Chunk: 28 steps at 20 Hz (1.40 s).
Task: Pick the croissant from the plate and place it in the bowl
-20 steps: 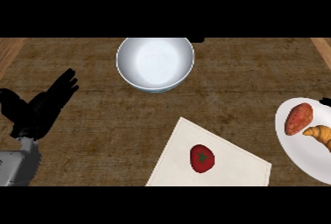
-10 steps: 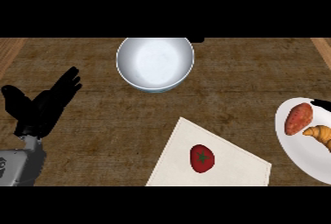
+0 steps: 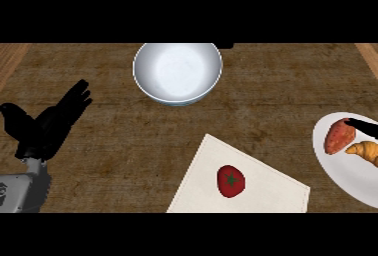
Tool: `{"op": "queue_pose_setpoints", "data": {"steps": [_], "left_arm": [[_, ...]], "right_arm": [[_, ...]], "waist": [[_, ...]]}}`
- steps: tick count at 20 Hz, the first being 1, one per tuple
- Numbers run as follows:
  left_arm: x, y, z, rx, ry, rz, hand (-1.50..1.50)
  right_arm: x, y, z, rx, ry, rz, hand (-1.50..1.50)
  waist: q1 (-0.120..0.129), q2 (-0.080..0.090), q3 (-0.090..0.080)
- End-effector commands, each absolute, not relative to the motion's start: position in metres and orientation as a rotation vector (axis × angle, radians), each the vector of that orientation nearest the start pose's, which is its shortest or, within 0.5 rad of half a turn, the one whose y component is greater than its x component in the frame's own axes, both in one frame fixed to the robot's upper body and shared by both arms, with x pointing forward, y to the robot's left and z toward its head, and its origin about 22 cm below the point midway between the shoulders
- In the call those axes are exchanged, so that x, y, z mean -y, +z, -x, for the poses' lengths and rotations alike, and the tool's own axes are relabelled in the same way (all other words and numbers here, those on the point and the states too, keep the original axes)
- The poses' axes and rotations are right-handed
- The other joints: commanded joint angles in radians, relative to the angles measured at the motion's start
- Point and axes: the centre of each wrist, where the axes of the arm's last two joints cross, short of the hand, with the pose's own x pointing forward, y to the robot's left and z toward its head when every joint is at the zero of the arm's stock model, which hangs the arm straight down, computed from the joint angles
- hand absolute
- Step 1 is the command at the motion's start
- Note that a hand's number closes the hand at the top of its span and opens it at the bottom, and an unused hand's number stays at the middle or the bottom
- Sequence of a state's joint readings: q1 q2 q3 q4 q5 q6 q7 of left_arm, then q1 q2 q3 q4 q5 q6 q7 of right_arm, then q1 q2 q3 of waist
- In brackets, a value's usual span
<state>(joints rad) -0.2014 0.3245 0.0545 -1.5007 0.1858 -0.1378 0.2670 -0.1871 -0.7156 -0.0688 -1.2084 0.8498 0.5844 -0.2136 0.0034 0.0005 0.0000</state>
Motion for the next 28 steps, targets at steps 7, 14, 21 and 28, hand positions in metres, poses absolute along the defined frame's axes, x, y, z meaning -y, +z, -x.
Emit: {"op": "queue_pose_setpoints", "data": {"steps": [7,14,21,28], "left_arm": [[-0.289,0.058,-0.278,1.421,-0.225,-0.025,0.00],[-0.306,0.062,-0.300,1.429,-0.215,-0.032,0.00],[-0.304,0.067,-0.295,1.424,-0.209,-0.025,0.00],[-0.299,0.053,-0.292,1.421,-0.228,-0.034,0.00]], "right_arm": [[0.445,0.035,-0.293,0.789,1.335,0.606,-1.50],[0.447,0.020,-0.296,0.880,1.363,0.620,1.50],[0.446,0.015,-0.292,0.954,1.334,0.637,1.50],[0.454,0.050,-0.297,1.014,1.365,0.621,1.50]], "waist": [[0.007,0.000,0.001],[0.004,0.003,0.001],[0.000,0.000,0.000],[-0.004,-0.001,0.000]]}}
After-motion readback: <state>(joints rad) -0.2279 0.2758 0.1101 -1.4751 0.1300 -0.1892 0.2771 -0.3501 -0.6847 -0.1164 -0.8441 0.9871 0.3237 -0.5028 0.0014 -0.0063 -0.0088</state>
